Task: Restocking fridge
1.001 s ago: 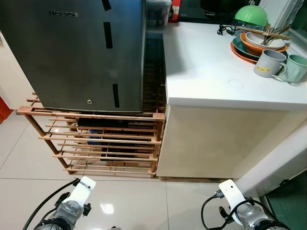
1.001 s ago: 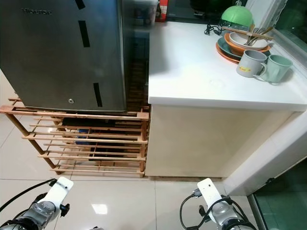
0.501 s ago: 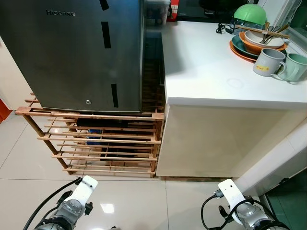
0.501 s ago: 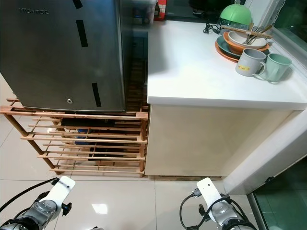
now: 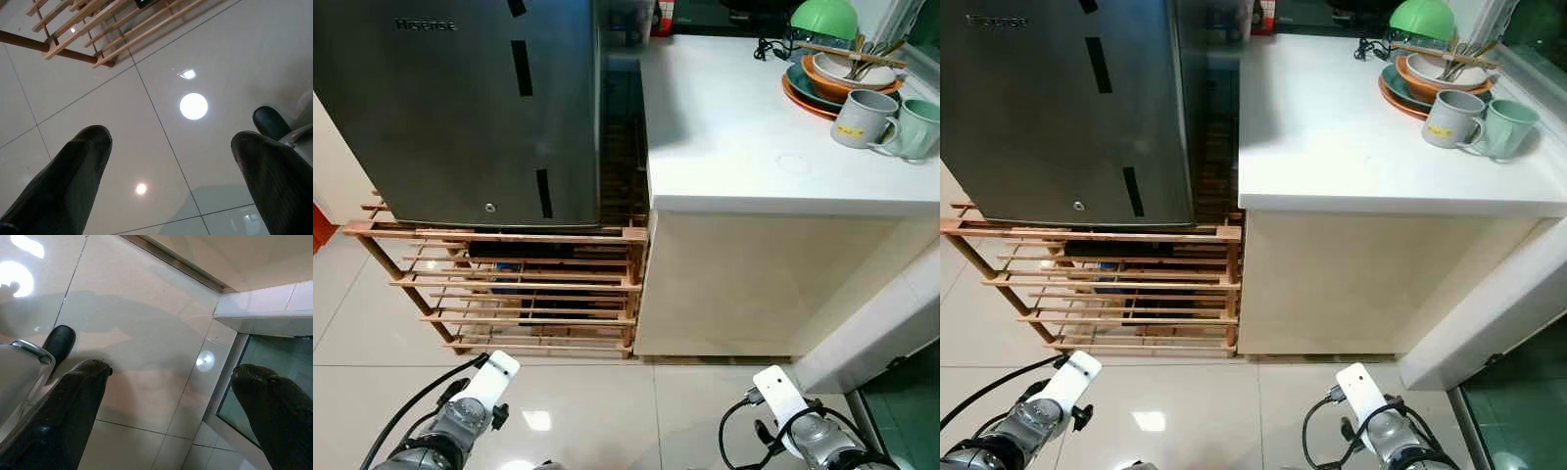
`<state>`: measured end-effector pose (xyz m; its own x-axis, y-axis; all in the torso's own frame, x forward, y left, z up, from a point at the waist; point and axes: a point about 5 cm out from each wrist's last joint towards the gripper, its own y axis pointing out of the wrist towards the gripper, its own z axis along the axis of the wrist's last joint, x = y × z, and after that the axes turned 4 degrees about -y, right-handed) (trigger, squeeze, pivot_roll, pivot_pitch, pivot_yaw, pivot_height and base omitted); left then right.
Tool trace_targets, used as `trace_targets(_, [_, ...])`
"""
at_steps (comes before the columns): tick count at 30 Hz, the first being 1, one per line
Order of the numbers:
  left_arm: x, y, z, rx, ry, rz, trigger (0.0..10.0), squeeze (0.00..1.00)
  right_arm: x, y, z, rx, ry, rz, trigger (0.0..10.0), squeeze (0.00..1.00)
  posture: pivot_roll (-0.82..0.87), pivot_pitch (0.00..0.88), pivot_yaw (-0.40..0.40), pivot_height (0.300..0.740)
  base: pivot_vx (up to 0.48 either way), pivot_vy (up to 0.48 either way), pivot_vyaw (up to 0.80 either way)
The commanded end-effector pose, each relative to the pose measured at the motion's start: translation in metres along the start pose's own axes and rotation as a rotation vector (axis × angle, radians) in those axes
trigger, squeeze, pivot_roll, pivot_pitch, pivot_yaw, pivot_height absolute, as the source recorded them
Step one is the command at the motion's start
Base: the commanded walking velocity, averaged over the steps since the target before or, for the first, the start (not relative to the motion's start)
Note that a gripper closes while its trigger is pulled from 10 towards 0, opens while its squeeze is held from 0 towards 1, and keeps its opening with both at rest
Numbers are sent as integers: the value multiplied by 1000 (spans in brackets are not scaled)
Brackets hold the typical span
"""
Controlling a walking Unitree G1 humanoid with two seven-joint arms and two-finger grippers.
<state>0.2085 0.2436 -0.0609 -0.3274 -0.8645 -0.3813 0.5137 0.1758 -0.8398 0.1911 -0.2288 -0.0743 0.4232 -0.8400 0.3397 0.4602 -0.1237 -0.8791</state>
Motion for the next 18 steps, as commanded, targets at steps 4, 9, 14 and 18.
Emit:
trace_targets(4, [-1,-1,-5,-2,10,-7,10000,0,-1,0,0,8,-18,2,10000,0,-16,0,-12,740,0,0,0])
trace_targets(9, [-2,-2,-17,-23,39,-11,10000,0,1,0,2,9,-8,-6,10000,0,-15,0,-11,740,0,0,0])
trace_targets(14, [1,-1,-13,-11,88,-25,10000,0,1,0,6,15,-30,-3,10000,0,-8,0,-21,740,0,0,0])
trace_targets(18, [3,-1,-8,10,90,-34,10000,0,3,0,5,14,-36,-2,10000,0,-5,0,-28,740,0,0,0])
